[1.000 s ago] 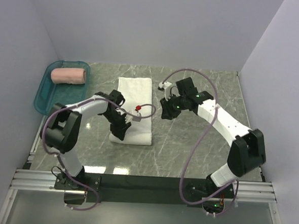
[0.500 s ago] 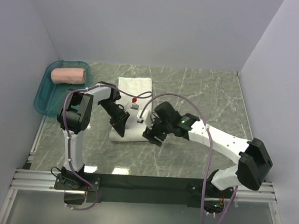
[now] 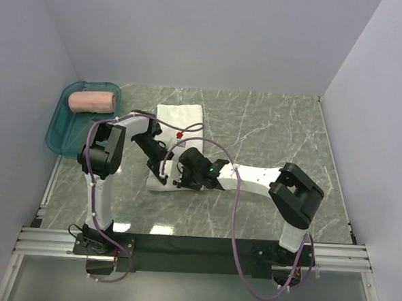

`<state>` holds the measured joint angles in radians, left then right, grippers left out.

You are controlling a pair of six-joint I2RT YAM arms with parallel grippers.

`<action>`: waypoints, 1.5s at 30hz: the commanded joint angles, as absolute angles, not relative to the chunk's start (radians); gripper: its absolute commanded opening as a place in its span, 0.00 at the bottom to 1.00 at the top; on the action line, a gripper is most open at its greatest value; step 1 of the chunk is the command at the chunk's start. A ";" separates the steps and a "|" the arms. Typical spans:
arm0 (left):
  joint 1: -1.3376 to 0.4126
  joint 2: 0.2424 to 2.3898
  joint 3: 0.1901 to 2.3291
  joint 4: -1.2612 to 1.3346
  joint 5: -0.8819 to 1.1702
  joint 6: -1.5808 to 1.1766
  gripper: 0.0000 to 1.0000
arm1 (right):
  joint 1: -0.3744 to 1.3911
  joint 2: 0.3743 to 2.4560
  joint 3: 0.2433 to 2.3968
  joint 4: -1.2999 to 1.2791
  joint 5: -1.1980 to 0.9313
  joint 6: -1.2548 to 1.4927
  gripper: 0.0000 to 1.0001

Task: Roll the towels
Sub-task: Roll the towel

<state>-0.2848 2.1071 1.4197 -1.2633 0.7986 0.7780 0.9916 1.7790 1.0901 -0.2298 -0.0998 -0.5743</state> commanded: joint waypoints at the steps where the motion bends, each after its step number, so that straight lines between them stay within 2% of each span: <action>1: -0.272 2.143 1.358 -1.103 0.610 0.798 0.21 | 1.000 1.836 1.085 -0.251 -0.196 -0.583 0.07; 2: -0.265 2.129 1.351 -1.100 0.621 0.798 0.25 | 0.997 1.842 1.083 -0.261 -0.233 -0.581 0.02; 3: -0.250 2.100 1.348 -1.097 0.646 0.796 0.27 | 0.996 1.848 1.086 -0.291 -0.257 -0.580 0.00; 7: -0.183 2.013 1.344 -1.100 0.754 0.799 0.43 | 0.947 1.894 1.156 -0.423 -0.422 -0.581 0.00; 8: -0.164 1.993 1.344 -1.098 0.774 0.793 0.49 | 0.939 1.905 1.176 -0.454 -0.463 -0.578 0.00; 10: -0.112 1.920 1.342 -1.078 0.826 0.781 0.53 | 0.911 1.940 1.234 -0.543 -0.558 -0.581 0.00; 16: -0.019 1.648 1.263 -0.870 0.830 0.664 0.56 | 0.870 2.072 1.374 -0.724 -0.708 -0.580 0.00; 20: -0.012 1.445 1.087 -0.779 0.776 0.704 0.62 | 0.833 2.193 1.460 -0.810 -0.788 -0.589 0.00; 23: -0.037 1.287 0.935 -0.740 0.730 0.800 0.65 | 0.787 2.281 1.545 -0.894 -0.873 -0.597 0.00; 28: -0.227 1.059 0.714 -0.588 0.529 0.864 0.68 | 0.746 2.358 1.633 -0.971 -0.930 -0.601 0.00; 31: -0.343 1.003 0.623 -0.497 0.447 0.877 0.72 | 0.742 2.381 1.660 -0.988 -0.934 -0.598 0.00; 35: -0.460 1.005 0.572 -0.420 0.345 0.891 0.73 | 0.742 2.408 1.677 -1.003 -0.925 -0.598 0.00; 45: -0.520 1.055 0.558 -0.380 0.333 0.951 0.74 | 0.741 2.419 1.684 -1.000 -0.904 -0.571 0.00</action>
<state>-0.5087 1.0199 0.5709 -0.4129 0.3416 0.9035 0.7155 2.3302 1.7340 -0.9546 -1.1011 -0.5579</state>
